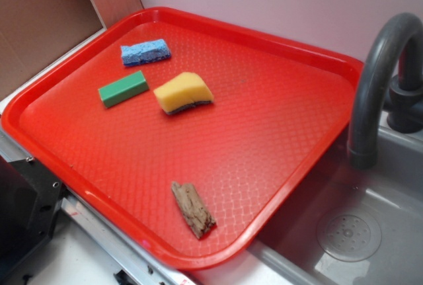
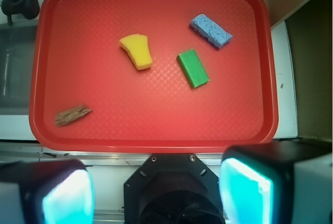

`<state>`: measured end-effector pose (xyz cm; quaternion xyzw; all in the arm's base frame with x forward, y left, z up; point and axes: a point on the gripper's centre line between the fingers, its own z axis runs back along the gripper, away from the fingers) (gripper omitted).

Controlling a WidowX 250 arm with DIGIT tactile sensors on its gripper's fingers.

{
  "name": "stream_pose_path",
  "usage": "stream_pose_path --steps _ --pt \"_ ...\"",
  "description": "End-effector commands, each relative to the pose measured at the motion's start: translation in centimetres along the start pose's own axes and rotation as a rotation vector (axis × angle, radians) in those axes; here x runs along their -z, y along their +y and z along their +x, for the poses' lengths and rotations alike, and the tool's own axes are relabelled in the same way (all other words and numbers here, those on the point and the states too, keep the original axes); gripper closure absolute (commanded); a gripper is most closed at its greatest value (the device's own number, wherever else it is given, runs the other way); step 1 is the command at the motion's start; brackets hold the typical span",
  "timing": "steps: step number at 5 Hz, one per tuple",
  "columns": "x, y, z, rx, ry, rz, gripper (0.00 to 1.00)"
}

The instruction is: Grab the wood chip.

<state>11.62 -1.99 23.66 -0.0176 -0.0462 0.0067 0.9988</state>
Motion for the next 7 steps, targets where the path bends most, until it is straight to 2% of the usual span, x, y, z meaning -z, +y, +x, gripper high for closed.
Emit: stream_pose_path --steps 1,2,3,4,5,6,7 --pt "0.0 0.0 0.0 0.000 0.000 0.000 0.00" --pt "0.7 -1.3 -0.3 -0.146 -0.076 -0.144 0.00" --pt "1.6 -3.1 0.0 -0.280 -0.047 -0.130 0.00" --pt "3.5 -5.2 1.2 -0.433 0.032 -0.156 0.00" --pt "4.9 -6.6 2.3 -0.556 0.071 -0.092 0.00" --pt "7.6 -8.9 3.3 -0.606 0.149 -0.134 0.00" --pt "10.8 -10.4 3.8 -0.704 0.158 -0.119 0.00"
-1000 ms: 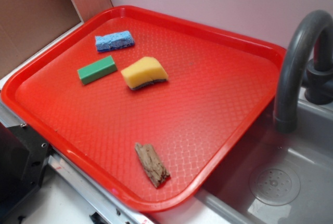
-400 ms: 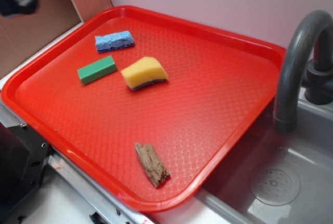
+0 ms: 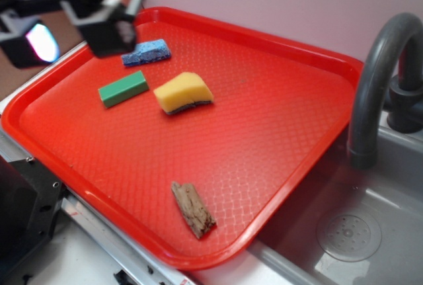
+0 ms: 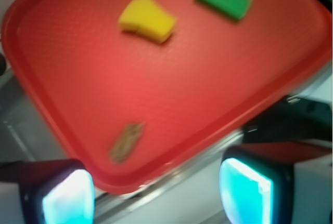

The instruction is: Grab the wood chip.

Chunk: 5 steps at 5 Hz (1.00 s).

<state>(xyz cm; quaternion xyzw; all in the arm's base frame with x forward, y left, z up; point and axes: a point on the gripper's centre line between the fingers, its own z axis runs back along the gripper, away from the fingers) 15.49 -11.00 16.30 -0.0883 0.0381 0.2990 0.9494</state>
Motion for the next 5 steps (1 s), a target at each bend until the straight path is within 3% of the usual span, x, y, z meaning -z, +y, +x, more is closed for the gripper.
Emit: stream_pose_path --steps 1,3,5 --pt "5.8 -2.7 0.2 -0.086 0.005 0.001 0.00" --pt "11.0 -4.0 -0.9 -0.043 -0.022 0.071 0.00" --pt "13.7 -3.3 -2.0 -0.063 -0.029 0.117 0.00"
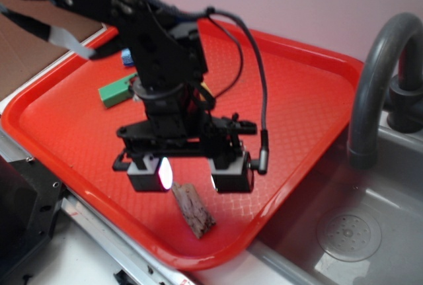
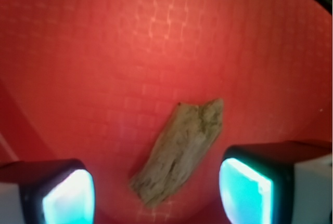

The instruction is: Grab the wood chip.

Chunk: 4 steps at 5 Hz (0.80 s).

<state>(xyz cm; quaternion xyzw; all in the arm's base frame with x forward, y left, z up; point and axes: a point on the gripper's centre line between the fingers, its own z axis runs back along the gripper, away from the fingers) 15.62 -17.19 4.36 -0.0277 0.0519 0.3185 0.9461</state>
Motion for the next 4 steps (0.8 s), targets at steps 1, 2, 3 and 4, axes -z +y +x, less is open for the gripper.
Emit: stream_pose_path --steps 1,2,3,4 --pt "2.2 0.2 -0.4 -0.032 -0.013 0.026 0.00" --pt "3.2 0.7 -0.2 -0.061 -0.010 0.046 0.00" --pt "4.0 0.8 -0.2 -0.072 -0.013 0.056 0.05" --pt "4.1 0.9 -0.5 -0.091 -0.027 0.049 1.00"
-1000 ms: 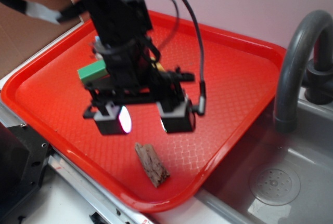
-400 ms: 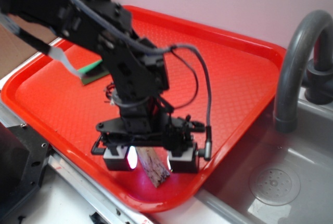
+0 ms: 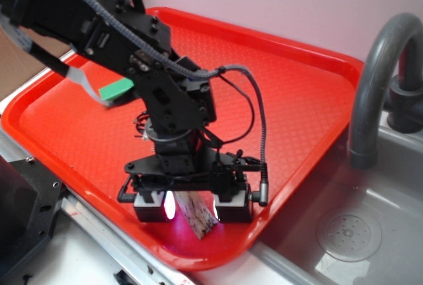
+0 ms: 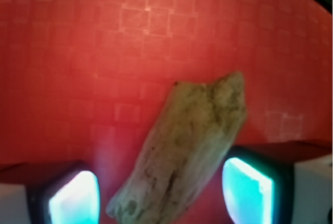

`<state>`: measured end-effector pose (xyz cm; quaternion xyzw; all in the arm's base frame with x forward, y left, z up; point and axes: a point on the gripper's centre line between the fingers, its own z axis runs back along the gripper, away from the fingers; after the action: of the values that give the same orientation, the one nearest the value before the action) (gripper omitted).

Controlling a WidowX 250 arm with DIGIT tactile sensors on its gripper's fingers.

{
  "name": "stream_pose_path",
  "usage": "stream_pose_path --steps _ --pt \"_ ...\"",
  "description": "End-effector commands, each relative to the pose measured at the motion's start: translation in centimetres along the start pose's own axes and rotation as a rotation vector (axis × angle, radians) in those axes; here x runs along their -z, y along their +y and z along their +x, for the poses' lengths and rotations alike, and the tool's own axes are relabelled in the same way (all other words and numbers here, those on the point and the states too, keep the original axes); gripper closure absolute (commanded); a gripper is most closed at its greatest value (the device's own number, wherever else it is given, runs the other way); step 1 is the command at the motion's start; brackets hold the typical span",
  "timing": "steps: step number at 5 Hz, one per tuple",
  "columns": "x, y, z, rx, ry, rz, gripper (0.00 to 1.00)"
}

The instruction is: Grab the wood chip.

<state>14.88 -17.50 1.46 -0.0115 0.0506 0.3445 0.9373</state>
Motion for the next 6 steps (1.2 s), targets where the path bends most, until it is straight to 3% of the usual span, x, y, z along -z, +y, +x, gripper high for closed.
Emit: stream_pose_path --steps 1,3,4,5,6 --pt "1.4 0.7 0.0 -0.044 -0.008 0.027 1.00" --pt "0.3 1.0 0.5 -0.050 -0.030 0.008 1.00" --pt "-3.7 1.2 1.2 0.034 -0.088 -0.012 1.00" --pt "-7.8 2.4 2.6 0.109 -0.137 -0.076 1.00" --pt "-11.1 4.5 5.0 0.236 -0.098 -0.119 1.00"
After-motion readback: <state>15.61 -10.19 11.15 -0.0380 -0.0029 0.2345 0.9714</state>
